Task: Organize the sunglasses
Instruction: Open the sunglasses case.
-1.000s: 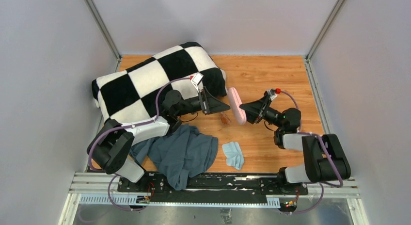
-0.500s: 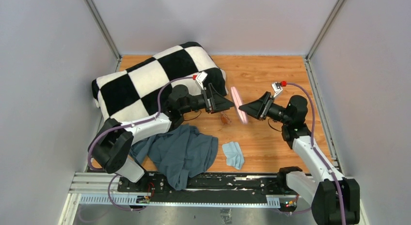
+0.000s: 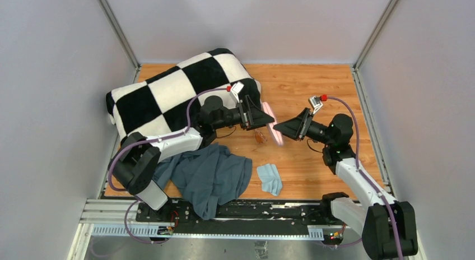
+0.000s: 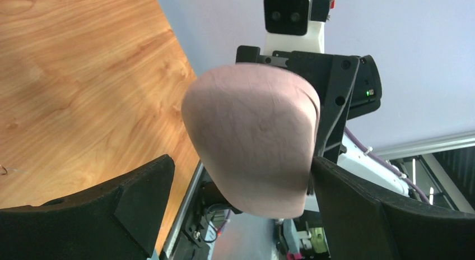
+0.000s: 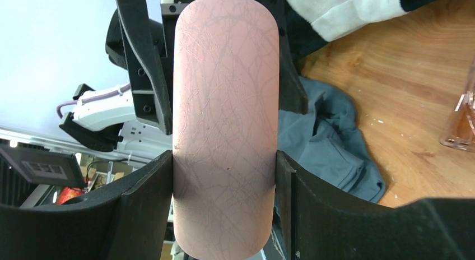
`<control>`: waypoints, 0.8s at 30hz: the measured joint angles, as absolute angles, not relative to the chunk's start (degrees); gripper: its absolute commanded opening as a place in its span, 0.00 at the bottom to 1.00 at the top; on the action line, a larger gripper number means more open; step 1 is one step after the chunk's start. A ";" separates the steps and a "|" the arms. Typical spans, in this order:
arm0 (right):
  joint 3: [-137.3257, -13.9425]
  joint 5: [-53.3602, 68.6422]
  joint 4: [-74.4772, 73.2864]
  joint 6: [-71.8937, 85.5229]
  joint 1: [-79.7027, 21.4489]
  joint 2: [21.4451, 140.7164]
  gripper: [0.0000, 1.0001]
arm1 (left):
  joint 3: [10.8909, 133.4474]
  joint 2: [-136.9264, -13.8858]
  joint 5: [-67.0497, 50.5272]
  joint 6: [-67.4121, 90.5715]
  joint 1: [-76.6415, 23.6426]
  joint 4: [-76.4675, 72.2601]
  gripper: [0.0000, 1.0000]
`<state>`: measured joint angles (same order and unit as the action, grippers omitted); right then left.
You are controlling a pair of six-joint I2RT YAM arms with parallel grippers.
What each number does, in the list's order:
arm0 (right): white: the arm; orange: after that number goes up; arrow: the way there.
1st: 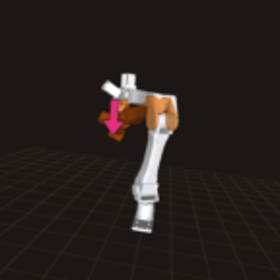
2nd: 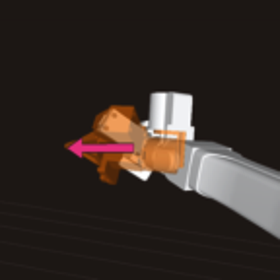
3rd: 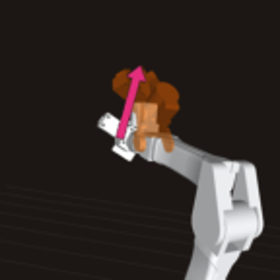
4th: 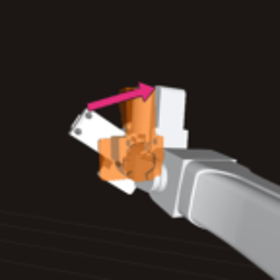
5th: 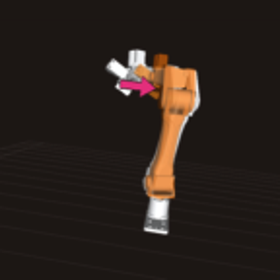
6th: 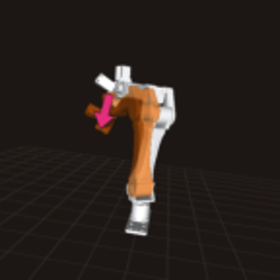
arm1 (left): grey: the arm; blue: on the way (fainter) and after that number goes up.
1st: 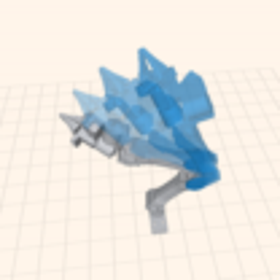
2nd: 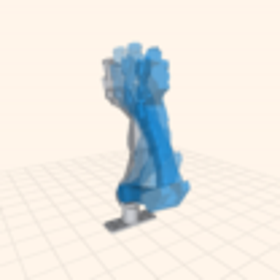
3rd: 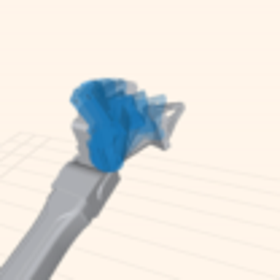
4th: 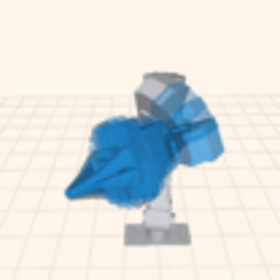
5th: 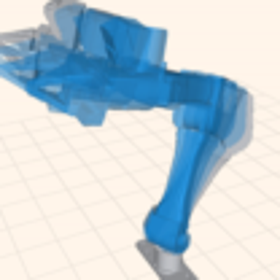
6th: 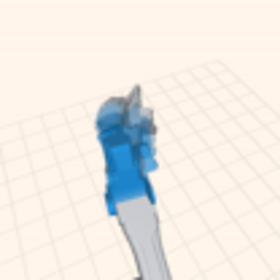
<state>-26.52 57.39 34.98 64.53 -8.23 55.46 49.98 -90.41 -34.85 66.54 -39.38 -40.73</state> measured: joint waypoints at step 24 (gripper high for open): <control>-21.71 54.65 50.76 74.85 -12.40 62.70 0.46 | 47.75 -90.89 -34.52 70.37 -38.68 -45.82 0.98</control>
